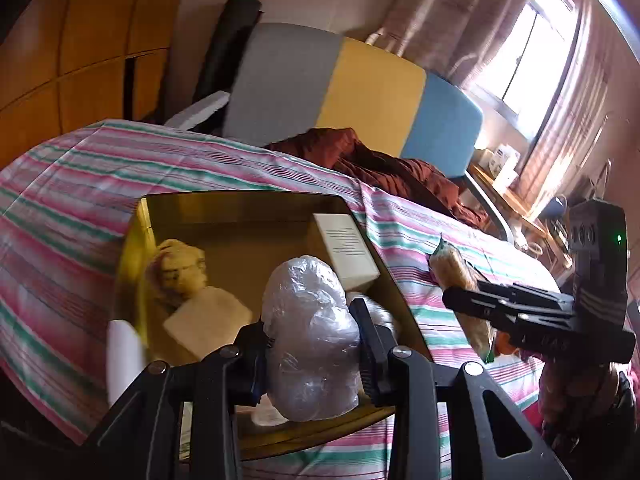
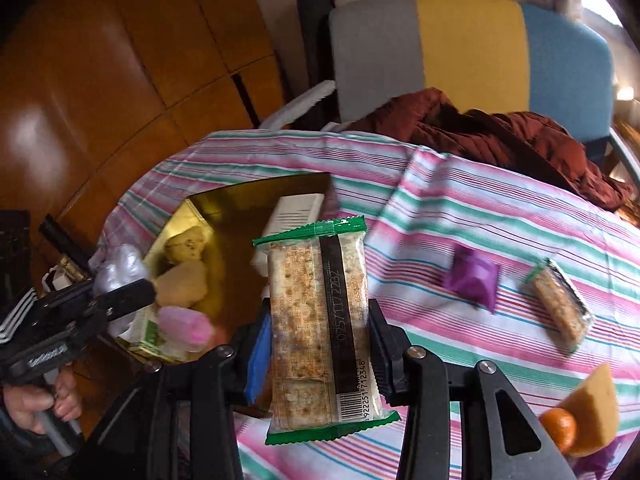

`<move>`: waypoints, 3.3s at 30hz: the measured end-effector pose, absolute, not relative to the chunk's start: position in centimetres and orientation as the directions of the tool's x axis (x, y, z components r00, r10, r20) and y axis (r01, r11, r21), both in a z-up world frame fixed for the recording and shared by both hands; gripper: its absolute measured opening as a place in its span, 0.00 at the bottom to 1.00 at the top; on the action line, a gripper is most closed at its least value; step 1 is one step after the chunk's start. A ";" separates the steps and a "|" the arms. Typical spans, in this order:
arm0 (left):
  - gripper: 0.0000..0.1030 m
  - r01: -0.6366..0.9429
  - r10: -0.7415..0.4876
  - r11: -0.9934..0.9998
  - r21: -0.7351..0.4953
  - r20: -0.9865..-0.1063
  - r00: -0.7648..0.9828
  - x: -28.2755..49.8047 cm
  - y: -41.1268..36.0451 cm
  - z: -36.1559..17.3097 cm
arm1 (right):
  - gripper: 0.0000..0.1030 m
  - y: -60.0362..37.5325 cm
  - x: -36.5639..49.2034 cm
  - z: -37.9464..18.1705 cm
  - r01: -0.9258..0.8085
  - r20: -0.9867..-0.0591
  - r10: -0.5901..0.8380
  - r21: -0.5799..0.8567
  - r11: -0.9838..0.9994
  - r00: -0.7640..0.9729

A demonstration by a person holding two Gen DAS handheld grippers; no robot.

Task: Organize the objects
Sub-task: 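Carry the bundle into the gold tray with left gripper while right gripper drops the snack bar there, then withdraw both grippers from the gold tray, then grasp the orange with the left gripper while the right gripper moves toward the purple packet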

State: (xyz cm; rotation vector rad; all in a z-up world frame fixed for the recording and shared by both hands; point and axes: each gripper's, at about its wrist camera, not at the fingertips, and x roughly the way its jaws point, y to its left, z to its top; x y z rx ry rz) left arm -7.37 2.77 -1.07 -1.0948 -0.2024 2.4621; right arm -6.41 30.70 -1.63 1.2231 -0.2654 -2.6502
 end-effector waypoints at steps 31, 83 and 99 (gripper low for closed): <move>0.59 -0.183 0.485 -0.867 -0.464 -0.699 -0.526 -16.2 -1.6 -3.0 | 0.56 19.9 -12.9 -4.2 0.177 -0.790 -0.305 0.249 -0.952 -0.532; 0.59 -0.260 0.164 -0.965 0.047 -0.664 -0.730 -2.6 2.6 -1.8 | 0.95 22.3 -1.7 -2.3 -0.030 -0.691 -0.040 0.089 -0.996 -0.721; 0.59 -0.341 0.189 -0.935 0.097 -0.677 -0.712 -2.0 5.7 -2.0 | 0.95 26.6 -0.6 -2.2 -0.124 -0.680 0.017 0.109 -0.986 -0.733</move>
